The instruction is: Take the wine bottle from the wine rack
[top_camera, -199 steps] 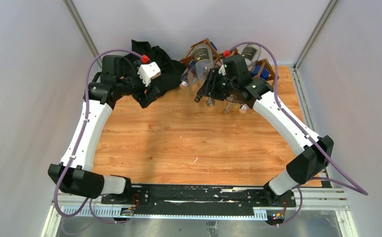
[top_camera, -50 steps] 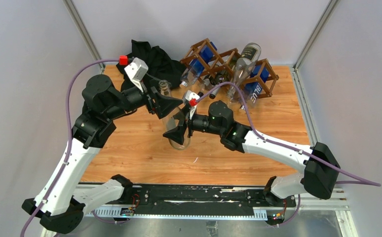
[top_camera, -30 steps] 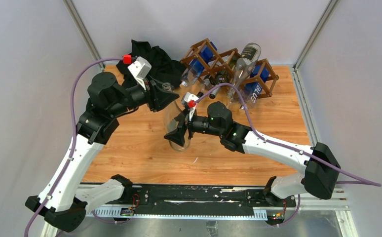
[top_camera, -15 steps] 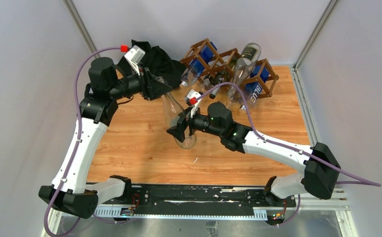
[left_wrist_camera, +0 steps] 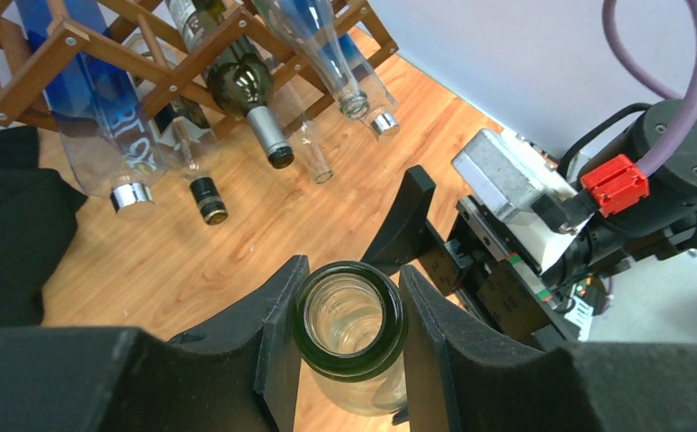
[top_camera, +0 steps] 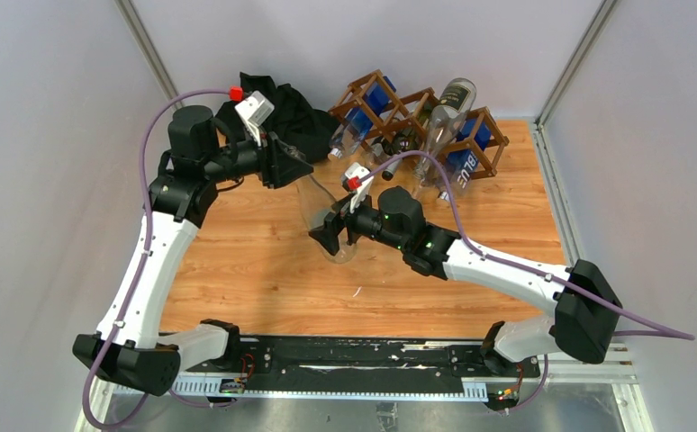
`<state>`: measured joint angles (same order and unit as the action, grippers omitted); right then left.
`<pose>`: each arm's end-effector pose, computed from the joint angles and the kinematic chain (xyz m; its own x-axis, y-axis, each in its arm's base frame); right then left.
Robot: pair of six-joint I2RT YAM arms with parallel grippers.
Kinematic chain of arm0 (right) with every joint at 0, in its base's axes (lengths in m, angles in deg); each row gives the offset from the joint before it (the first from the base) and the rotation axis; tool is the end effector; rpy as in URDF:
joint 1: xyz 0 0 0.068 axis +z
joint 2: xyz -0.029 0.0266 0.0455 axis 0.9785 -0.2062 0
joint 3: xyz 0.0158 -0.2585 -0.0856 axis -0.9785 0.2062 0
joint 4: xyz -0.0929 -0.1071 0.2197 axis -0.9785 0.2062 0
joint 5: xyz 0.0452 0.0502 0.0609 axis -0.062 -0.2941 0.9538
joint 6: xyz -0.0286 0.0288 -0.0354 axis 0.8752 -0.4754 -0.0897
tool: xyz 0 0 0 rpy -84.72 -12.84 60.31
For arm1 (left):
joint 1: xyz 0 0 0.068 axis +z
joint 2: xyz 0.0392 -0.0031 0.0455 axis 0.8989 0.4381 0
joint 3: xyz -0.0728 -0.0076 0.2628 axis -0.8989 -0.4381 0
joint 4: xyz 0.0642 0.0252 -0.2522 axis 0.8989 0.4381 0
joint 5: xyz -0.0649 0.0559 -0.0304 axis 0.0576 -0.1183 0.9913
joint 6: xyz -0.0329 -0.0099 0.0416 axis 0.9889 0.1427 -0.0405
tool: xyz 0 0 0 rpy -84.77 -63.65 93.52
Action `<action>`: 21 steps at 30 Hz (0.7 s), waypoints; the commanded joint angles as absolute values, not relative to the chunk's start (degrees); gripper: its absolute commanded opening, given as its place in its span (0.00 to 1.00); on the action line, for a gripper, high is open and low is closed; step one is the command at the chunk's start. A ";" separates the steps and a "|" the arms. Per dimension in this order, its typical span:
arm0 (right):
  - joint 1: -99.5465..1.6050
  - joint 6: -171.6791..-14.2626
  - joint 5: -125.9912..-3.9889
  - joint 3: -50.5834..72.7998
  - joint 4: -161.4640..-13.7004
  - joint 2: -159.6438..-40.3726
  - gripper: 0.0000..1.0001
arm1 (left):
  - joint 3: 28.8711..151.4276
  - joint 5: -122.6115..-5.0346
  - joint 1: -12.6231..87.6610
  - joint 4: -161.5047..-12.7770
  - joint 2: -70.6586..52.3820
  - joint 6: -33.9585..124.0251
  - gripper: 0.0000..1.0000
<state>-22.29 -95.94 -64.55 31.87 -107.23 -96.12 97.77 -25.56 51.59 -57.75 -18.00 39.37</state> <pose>0.1757 0.2676 0.3272 -0.1842 0.0283 -0.9825 -0.8793 0.4419 0.1776 0.2241 -0.0759 0.4463 -0.3218 -0.0017 -0.9468 0.8066 0.5231 -0.2751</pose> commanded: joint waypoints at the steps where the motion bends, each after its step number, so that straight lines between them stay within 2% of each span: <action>1: -21.77 -96.32 -63.43 31.80 -106.76 -95.52 0.98 | 99.36 -37.35 54.94 -68.47 -17.94 27.73 0.00; 10: -21.92 -95.99 -67.33 33.86 -106.41 -95.87 1.00 | 99.59 -39.48 55.49 -66.62 -17.50 21.76 0.00; 21: -24.70 -97.36 -70.22 33.45 -99.50 -87.95 1.00 | 96.87 -41.59 58.91 -69.10 -12.50 18.89 0.00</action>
